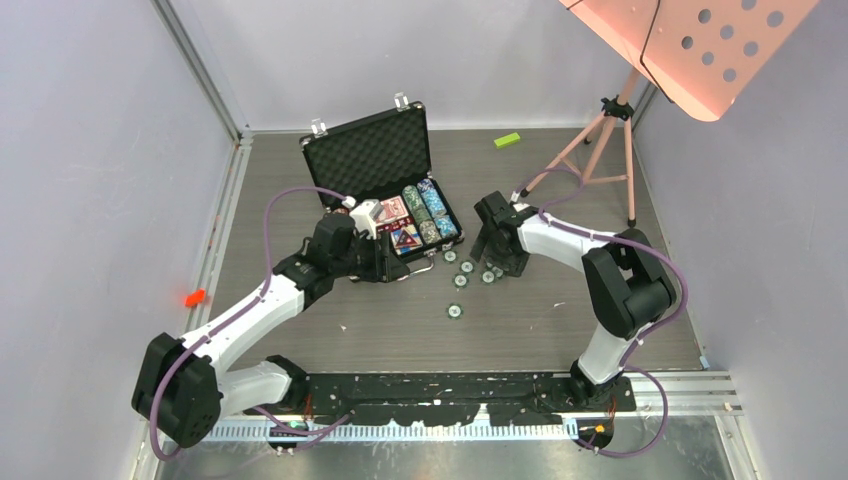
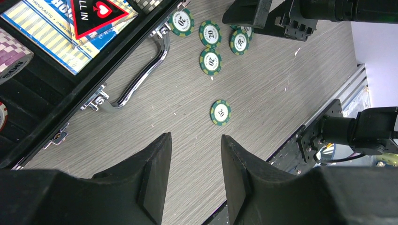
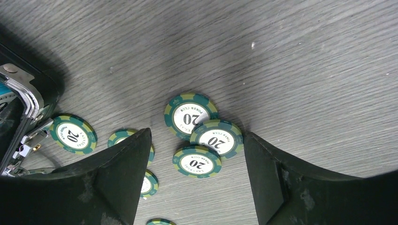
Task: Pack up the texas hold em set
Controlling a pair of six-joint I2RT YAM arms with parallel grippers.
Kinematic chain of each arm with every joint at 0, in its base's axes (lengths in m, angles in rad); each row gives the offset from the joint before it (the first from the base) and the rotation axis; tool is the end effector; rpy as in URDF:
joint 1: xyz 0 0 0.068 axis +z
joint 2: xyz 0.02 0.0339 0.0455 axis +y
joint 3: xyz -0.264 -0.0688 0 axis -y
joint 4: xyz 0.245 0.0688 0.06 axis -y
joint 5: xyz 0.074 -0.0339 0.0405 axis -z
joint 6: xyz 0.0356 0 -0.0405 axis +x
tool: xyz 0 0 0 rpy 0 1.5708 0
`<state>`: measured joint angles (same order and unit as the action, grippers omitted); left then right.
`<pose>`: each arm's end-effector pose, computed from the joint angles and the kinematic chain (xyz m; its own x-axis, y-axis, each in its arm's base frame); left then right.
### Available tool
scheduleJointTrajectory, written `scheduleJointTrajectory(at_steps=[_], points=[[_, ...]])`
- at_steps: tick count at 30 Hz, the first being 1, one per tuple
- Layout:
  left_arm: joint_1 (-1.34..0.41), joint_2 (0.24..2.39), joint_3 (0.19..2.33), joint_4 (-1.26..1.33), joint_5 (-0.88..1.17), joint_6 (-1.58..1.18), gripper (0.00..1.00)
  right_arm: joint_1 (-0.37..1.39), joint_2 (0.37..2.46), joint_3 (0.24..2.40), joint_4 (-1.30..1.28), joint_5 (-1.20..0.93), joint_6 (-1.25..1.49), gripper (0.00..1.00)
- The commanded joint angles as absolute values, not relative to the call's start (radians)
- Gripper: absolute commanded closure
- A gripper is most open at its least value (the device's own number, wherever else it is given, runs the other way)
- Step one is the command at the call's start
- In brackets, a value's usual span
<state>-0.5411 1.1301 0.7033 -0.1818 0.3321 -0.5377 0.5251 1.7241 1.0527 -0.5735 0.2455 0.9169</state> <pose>0.2028 -0.1354 0.2439 -0.7877 -0.0915 -0.6092 0.3642 0.7284 -0.5803 0.2849 0.1550 0.1662 -0.8312 0.4083 -0.3775 0.3958 0.9112 0.1141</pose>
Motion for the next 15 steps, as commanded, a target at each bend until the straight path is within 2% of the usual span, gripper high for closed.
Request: scheduleJointTrajectory(at_steps=[1, 15], points=[[-0.544, 1.13, 0.749, -0.176, 0.324, -0.521, 0.54, 0.534, 1.727, 1.057, -0.564, 0.272, 0.944, 0.24], [-0.544, 1.131, 0.749, -0.173, 0.325, -0.524, 0.55, 0.534, 1.721, 1.074, -0.593, 0.291, 0.942, 0.46]])
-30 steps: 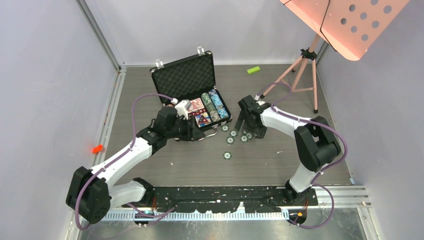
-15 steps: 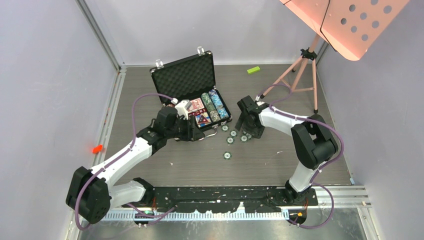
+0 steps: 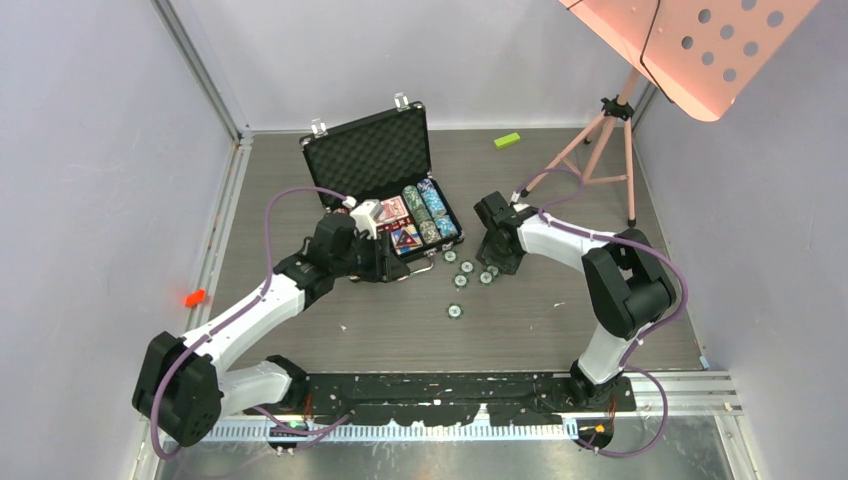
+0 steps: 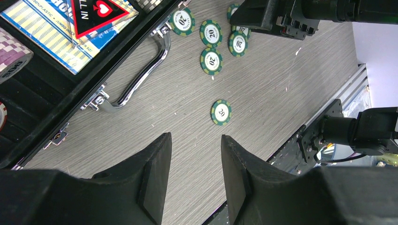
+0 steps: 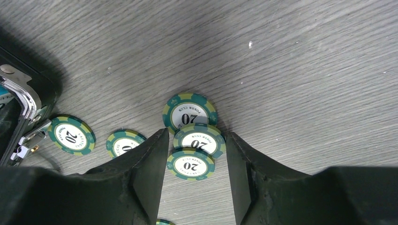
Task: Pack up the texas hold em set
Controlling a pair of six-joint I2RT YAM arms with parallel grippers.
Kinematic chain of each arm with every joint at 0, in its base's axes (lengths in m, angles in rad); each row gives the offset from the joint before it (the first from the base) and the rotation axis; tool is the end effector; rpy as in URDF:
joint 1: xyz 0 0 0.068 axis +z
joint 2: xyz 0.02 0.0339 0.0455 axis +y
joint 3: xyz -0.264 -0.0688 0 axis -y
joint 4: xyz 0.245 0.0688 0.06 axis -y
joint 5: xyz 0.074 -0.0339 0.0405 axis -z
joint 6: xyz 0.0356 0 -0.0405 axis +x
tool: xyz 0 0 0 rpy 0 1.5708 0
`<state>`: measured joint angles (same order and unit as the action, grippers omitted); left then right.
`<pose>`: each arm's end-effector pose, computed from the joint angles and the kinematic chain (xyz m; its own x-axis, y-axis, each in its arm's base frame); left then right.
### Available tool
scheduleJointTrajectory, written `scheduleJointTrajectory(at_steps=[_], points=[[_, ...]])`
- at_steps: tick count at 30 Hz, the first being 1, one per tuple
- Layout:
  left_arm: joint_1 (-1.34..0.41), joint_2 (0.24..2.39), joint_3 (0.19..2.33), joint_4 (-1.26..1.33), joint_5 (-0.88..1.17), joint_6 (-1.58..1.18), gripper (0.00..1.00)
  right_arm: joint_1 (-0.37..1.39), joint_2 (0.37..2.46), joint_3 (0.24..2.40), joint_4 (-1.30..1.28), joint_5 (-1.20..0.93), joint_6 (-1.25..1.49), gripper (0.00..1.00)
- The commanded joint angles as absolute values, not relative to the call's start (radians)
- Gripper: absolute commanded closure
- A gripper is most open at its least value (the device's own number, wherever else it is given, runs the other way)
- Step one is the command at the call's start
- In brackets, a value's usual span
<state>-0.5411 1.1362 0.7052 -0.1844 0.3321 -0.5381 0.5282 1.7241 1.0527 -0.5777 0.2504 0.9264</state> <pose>0.2035 -0.1358 0.2430 -0.7914 -0.0897 -0.6047 0.3605 0.7304 -0.5801 0.2841 0.1556 0.1660 -0.8285 0.4133 -0.3779 0.4024 0.9086 0.1116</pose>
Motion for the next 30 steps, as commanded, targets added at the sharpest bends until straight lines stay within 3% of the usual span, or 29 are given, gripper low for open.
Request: scheduleJointTrajectory(at_steps=[1, 15, 30], points=[[-0.544, 1.132, 0.749, -0.173, 0.325, -0.525, 0.55, 0.534, 1.721, 1.073, -0.595, 0.29, 0.941, 0.47], [-0.545, 1.143, 0.756, -0.173, 0.327, -0.524, 0.55, 0.534, 1.754, 1.079, -0.589, 0.236, 0.912, 0.37], [-0.545, 1.128, 0.754, -0.186, 0.318, -0.521, 0.55, 0.532, 1.72, 1.112, -0.637, 0.255, 0.892, 0.54]])
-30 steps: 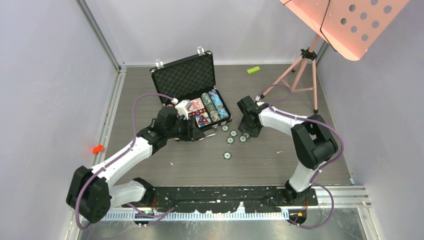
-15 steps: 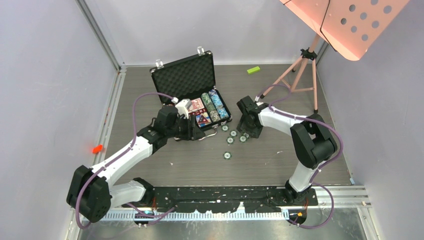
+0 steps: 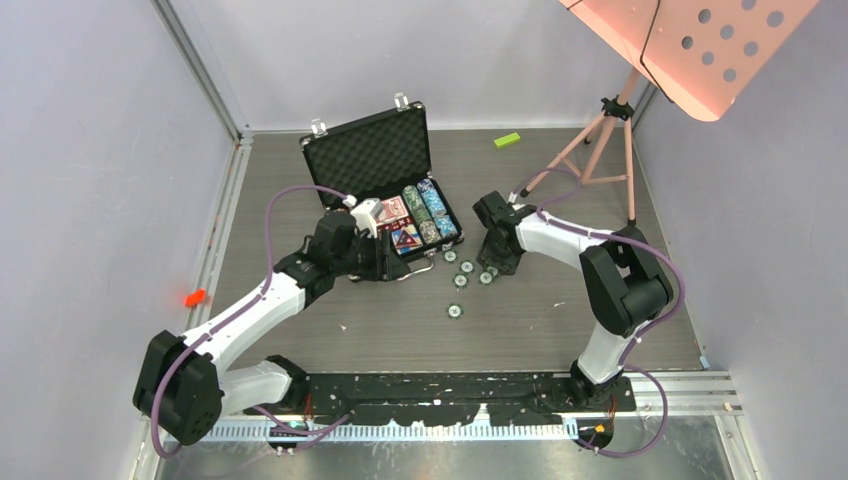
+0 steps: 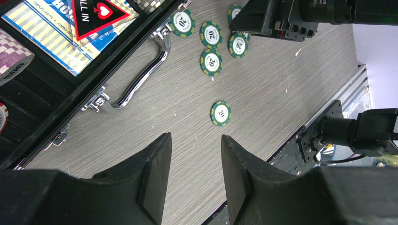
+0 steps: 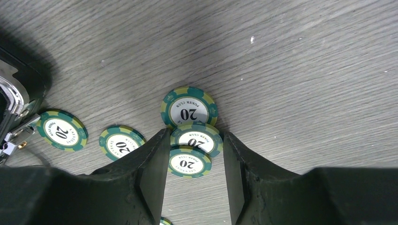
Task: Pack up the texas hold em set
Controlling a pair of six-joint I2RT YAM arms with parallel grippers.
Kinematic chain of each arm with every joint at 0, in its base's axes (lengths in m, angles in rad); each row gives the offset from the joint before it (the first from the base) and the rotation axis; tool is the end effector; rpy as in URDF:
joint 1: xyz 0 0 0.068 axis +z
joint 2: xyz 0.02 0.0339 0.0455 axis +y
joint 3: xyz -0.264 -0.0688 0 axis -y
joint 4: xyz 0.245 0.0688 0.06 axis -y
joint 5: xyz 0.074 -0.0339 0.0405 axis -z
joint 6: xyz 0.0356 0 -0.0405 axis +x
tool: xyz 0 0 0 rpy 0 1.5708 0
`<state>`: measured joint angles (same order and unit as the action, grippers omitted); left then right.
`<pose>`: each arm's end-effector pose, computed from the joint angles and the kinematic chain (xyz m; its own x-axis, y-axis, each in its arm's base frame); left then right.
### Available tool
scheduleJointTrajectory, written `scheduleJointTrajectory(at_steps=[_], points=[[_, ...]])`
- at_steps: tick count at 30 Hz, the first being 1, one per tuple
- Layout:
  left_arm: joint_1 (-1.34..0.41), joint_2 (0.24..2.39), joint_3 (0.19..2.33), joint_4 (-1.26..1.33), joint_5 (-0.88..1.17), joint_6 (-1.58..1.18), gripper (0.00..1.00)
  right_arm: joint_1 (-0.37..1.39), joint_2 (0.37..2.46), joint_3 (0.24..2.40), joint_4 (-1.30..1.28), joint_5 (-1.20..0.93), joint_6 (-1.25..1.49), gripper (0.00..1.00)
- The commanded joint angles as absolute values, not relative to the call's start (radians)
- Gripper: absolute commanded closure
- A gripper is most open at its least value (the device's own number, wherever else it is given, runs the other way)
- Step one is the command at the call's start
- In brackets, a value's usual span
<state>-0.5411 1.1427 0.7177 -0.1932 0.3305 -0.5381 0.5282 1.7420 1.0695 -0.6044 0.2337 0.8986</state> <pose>0.2050 -0.1367 0.2449 -0.7924 -0.0894 -0.6034 0.3584 0.7322 -0.5792 0.2853 0.1569 0.1640 -0.8531 0.3835 -0.3538 0.3776 0.9217 0.0886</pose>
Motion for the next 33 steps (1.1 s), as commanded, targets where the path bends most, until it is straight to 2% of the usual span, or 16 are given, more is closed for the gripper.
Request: scheduleJointTrajectory(at_steps=[1, 17, 33], points=[[-0.544, 1.128, 0.755, -0.187, 0.318, -0.521, 0.55, 0.53, 1.721, 1.117, -0.642, 0.259, 0.89, 0.55], [-0.545, 1.134, 0.761, -0.198, 0.313, -0.517, 0.55, 0.467, 1.743, 1.175, -0.656, 0.248, 0.85, 0.57], [-0.544, 1.137, 0.762, -0.2, 0.311, -0.515, 0.55, 0.452, 1.792, 1.176, -0.605, 0.182, 0.831, 0.51]])
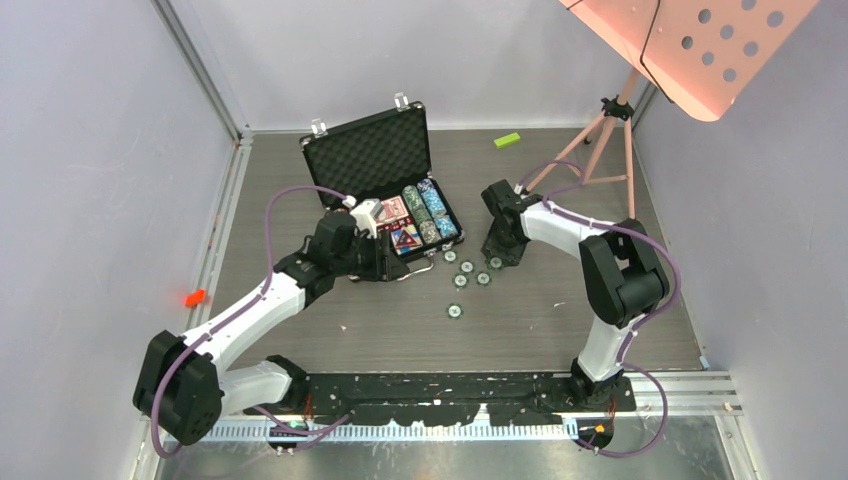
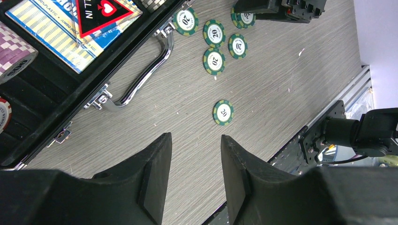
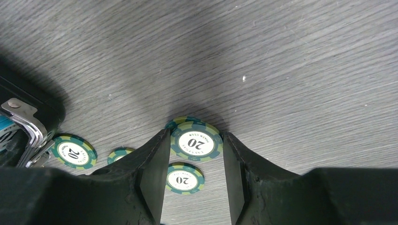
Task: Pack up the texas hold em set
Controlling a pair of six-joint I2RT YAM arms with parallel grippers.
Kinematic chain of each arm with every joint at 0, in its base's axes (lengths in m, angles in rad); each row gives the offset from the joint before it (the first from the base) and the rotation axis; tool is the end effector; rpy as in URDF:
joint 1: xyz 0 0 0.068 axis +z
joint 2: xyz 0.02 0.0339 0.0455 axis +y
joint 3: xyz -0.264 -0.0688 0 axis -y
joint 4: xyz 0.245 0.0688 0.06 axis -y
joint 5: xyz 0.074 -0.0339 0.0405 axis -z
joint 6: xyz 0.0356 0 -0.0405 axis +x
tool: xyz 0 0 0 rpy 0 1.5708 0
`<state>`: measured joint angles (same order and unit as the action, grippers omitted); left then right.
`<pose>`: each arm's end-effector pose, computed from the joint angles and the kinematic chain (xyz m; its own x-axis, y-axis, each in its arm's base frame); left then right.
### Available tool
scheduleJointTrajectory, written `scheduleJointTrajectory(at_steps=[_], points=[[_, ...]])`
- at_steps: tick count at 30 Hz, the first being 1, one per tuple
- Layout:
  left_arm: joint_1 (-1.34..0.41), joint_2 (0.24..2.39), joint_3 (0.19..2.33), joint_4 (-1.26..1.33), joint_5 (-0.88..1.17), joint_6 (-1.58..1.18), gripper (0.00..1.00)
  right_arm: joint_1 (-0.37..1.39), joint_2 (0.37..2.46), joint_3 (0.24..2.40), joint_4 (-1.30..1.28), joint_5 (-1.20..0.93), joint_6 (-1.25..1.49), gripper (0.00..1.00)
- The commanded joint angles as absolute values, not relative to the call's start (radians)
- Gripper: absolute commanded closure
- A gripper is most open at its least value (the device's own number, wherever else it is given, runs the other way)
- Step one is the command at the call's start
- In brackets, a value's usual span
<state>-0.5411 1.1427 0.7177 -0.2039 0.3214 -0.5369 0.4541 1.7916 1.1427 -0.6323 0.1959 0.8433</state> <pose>0.2046 -0.1361 0.2439 -0.7952 -0.0883 -0.5998 0.3502 0.7407 -0.5733 0.3089 0.1431 0.1665 -0.8568 0.3970 -0.3292 0.3903 0.9164 0.0892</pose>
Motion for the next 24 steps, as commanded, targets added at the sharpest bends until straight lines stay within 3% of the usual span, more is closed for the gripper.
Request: scheduleJointTrajectory(at_steps=[1, 4, 6, 9, 24], points=[[-0.545, 1.137, 0.762, -0.2, 0.311, -0.515, 0.55, 0.452, 1.791, 1.177, -0.604, 0.179, 0.829, 0.49], [-0.545, 1.127, 0.76, -0.201, 0.31, -0.515, 0.55, 0.452, 1.793, 1.177, -0.603, 0.173, 0.825, 0.43], [-0.545, 1.122, 0.76, -0.203, 0.308, -0.514, 0.55, 0.452, 1.796, 1.175, -0.605, 0.17, 0.825, 0.32], [-0.545, 1.119, 0.762, -0.208, 0.307, -0.511, 0.55, 0.453, 1.802, 1.174, -0.607, 0.159, 0.827, 0.27], [-0.545, 1.122, 0.777, -0.226, 0.29, -0.503, 0.56, 0.455, 1.829, 1.179, -0.652, 0.163, 0.815, 0.33]])
